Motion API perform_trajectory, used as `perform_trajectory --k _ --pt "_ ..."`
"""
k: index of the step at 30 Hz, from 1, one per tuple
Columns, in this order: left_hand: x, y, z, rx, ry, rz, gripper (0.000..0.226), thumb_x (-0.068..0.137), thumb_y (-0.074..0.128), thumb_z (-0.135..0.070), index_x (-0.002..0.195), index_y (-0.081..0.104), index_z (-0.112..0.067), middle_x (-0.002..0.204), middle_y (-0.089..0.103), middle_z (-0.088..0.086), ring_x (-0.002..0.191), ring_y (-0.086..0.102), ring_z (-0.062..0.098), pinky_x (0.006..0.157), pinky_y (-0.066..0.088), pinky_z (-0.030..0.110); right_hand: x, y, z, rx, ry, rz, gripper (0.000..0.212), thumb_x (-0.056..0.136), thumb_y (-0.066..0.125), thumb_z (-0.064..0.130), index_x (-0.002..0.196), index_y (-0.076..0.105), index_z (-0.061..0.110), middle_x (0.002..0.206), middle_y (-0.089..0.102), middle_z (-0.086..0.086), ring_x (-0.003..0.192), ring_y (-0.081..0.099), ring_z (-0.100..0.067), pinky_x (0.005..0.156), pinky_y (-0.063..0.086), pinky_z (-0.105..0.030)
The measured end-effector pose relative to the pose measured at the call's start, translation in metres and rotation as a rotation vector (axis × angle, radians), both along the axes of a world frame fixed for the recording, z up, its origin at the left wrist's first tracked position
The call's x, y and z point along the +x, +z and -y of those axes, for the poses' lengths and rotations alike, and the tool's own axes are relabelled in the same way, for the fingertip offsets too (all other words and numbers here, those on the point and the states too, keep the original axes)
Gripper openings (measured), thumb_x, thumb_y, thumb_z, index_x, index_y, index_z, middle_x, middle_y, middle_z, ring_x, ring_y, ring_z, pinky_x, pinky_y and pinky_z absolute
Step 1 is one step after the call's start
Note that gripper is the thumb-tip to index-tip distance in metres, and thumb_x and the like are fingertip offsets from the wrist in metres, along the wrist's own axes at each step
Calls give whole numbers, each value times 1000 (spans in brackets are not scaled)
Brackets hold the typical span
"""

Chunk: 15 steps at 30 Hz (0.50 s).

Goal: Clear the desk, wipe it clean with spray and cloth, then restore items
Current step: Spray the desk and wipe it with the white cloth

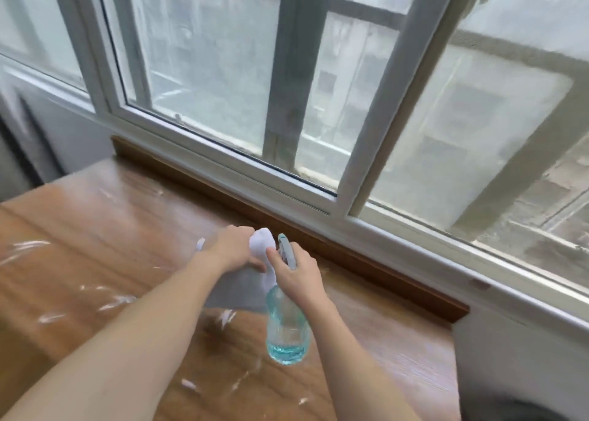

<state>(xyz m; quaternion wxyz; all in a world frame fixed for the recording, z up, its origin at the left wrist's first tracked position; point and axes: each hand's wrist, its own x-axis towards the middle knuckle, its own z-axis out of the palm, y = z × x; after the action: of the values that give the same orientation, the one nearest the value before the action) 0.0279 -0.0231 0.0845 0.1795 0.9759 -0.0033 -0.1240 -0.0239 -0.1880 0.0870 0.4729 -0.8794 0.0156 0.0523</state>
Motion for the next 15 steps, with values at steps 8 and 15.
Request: perform_trajectory --k 8,15 --pt "-8 14 -149 83 18 68 55 66 77 -60 106 59 -28 106 65 -4 96 60 19 70 37 30 11 1 -154 90 -13 -33 34 93 61 46 71 49 24 78 57 6 84 63 -26 80 52 -41" --pt "26 7 -219 97 83 87 51 64 77 -63 94 54 -31 105 68 -2 103 62 24 75 43 32 51 -6 -216 38 42 -45 29 94 60 44 78 53 21 81 60 3 78 55 -17 77 48 -39"
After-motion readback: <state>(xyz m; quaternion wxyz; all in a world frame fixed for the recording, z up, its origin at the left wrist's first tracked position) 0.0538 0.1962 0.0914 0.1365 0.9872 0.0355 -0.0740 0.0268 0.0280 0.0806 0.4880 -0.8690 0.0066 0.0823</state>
